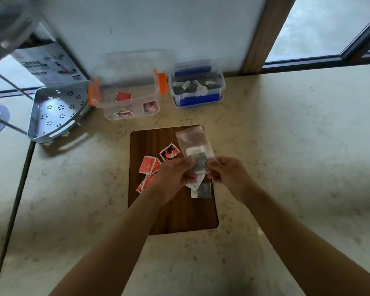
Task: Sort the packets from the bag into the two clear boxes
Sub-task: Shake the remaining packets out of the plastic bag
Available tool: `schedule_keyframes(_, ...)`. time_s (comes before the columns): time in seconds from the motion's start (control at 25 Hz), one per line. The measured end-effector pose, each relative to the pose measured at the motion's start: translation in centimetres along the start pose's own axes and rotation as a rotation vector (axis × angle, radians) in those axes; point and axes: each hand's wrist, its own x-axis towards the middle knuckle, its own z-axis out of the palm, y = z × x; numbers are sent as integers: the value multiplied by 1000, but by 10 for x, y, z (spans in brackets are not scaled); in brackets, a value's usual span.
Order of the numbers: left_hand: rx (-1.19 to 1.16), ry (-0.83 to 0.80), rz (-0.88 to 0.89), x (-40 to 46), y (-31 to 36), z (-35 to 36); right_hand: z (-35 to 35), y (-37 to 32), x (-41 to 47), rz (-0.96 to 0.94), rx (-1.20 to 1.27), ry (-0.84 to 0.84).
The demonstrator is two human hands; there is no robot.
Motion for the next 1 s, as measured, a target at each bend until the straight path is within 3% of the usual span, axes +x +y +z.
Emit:
schedule_keyframes(0.24,233,93,-1,85,86,26,-9,-81,80,-138,106,51)
schedule_keyframes(0.36,241,154,33,115,112,31,-14,-101,117,-146,116,47)
schedule_keyframes(0.6,241,235,39,161,133,27,-9,-117,159,-66,221,106)
schedule_keyframes(1.0,303,237,105,171,145,24,-8,-123,170,-74,151,138)
